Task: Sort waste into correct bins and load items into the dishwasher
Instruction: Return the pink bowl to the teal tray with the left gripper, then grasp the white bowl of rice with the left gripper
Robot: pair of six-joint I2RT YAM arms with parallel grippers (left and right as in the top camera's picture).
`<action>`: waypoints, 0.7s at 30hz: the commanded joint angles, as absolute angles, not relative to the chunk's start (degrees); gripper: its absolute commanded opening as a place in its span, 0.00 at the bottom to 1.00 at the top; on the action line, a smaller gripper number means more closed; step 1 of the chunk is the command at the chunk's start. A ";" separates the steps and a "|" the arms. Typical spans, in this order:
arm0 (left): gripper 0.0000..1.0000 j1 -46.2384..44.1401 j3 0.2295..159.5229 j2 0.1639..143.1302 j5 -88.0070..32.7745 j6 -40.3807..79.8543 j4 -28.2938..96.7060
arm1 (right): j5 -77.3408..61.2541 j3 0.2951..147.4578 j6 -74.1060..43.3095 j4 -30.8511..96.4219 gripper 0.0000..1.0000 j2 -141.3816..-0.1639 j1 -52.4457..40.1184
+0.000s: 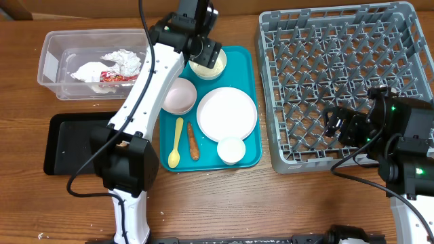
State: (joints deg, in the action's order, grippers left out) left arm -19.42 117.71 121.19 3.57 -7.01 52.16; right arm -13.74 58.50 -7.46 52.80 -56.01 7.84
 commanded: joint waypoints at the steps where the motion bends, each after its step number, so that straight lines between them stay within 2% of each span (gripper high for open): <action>1: 0.82 -19.55 117.14 124.57 -0.99 -17.41 49.95 | -14.22 60.10 -7.42 52.82 1.00 -55.75 8.01; 6: 0.80 -20.16 117.14 130.72 -3.44 -23.86 49.63 | -14.02 60.10 -7.40 52.82 1.00 -55.75 8.01; 16: 0.73 -21.71 117.14 134.19 -3.62 -24.27 47.99 | -13.58 60.10 -7.40 52.73 1.00 -55.81 8.01; 21: 0.62 -21.78 116.99 135.44 -6.70 -23.70 48.18 | -13.58 60.07 -7.42 52.86 1.00 -56.16 8.01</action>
State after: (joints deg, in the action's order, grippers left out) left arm -21.43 116.71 135.13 -3.90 -22.92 48.21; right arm -13.67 58.50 -7.46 53.15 -56.01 7.84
